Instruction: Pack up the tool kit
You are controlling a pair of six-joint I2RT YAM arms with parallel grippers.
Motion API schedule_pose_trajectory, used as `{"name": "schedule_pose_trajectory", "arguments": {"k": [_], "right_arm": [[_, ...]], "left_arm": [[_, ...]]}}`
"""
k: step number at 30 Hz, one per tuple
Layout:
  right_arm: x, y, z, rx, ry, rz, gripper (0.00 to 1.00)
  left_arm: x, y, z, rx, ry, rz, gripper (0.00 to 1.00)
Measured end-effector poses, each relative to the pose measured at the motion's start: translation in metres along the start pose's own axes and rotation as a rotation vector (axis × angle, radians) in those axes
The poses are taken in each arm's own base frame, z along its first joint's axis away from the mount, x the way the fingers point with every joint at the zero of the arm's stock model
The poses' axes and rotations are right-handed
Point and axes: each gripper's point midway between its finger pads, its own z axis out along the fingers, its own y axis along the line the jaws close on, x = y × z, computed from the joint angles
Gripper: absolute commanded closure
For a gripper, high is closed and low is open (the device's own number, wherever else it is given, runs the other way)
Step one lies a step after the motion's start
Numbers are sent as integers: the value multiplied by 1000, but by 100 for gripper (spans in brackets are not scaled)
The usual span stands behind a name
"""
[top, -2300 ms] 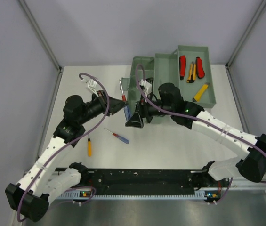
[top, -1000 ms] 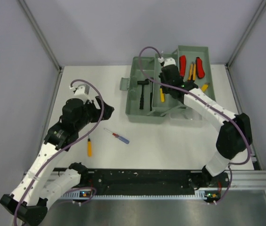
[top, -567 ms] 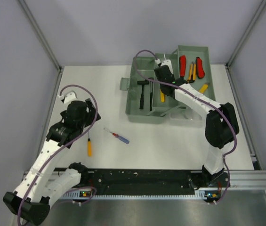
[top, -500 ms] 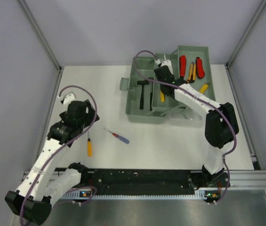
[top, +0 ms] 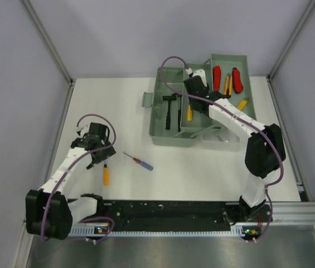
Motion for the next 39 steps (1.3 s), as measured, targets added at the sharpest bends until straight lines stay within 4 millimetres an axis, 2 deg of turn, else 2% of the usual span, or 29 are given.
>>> {"name": "schedule_pose_trajectory", "arguments": {"k": [4, 8, 10, 11, 15, 18, 22, 28, 32, 34, 36, 39], "right_arm": [[-17, -4, -25, -52, -41, 53, 56], [-48, -15, -69, -131, -133, 134, 55], [-61, -22, -90, -169, -179, 177, 55], [-68, -24, -102, -192, -203, 198, 55], [-82, -28, -134, -274, -260, 255, 55], [-86, -25, -144, -318, -272, 271, 55], [-79, -20, -142, -342, -254, 263, 55], [-59, -12, -139, -381, -206, 247, 49], [-49, -5, -147, -441, -195, 238, 39], [-44, -4, -151, -471, -189, 235, 31], [-41, 0, -155, -504, -189, 229, 13], [-39, 8, -164, -581, -198, 208, 5]], "left_arm": [[27, 4, 20, -16, 101, 8, 27], [39, 1, 32, -9, 153, 9, 43], [44, -1, 37, -3, 166, 8, 60], [46, -1, 39, -1, 172, 10, 64], [54, -1, 49, -13, 202, 29, 71], [44, -10, 56, -12, 199, 40, 75], [33, -22, 63, 3, 189, 49, 100], [30, -29, 63, 36, 195, 64, 100], [33, -34, 57, 80, 222, 85, 100], [32, -37, 48, 115, 222, 93, 100], [22, -45, 33, 173, 199, 92, 100], [-2, -67, -1, 323, 131, 93, 100]]}}
